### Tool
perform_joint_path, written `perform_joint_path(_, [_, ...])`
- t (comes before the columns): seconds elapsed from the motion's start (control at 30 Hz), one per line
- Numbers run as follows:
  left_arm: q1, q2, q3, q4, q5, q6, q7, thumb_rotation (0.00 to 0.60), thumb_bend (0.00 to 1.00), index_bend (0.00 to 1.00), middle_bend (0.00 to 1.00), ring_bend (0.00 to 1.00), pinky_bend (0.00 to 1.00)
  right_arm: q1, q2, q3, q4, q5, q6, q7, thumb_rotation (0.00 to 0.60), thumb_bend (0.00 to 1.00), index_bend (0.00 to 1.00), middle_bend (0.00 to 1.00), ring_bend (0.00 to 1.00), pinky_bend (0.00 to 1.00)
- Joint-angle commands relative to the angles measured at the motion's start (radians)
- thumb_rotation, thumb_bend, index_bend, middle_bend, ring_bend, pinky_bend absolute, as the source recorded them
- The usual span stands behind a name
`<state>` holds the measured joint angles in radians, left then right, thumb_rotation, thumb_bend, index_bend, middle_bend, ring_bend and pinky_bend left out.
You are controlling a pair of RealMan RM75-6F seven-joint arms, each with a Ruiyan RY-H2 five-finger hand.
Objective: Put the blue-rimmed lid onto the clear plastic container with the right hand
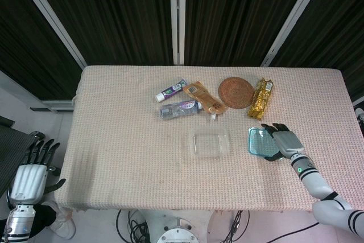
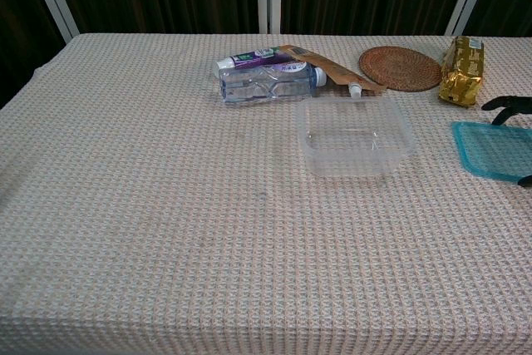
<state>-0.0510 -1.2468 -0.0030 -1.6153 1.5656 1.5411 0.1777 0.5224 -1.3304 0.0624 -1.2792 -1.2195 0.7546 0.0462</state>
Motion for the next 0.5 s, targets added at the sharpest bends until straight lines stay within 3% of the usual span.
perform_joint_path(0.03, [0.000,0.001,0.000,-0.001,0.001,0.002,-0.001,0.600,0.00,0.11,0.05,0.00,0.00,-0.006,-0.004,0.003,0.003,-0.005,0.018,0.006,0.600,0.09,0.00,0.22,0.00,0.00])
perform_joint_path(0.17, [0.000,0.003,0.000,-0.003,0.004,0.003,-0.001,0.600,0.00,0.11,0.05,0.00,0.00,-0.021,0.010,0.000,-0.009,-0.037,0.064,0.014,0.600,0.19,0.00,0.30,0.00,0.00])
perform_joint_path(0.3, [-0.001,0.003,0.000,-0.007,0.007,0.001,0.003,0.600,0.00,0.11,0.05,0.00,0.00,-0.031,0.058,-0.001,-0.061,-0.062,0.102,0.006,0.600,0.22,0.00,0.31,0.00,0.00])
perform_joint_path(0.5, [-0.001,0.007,-0.001,-0.015,0.009,0.004,0.009,0.600,0.00,0.11,0.05,0.00,0.00,-0.030,0.204,0.010,-0.257,-0.135,0.164,-0.012,0.600,0.22,0.00,0.32,0.00,0.00])
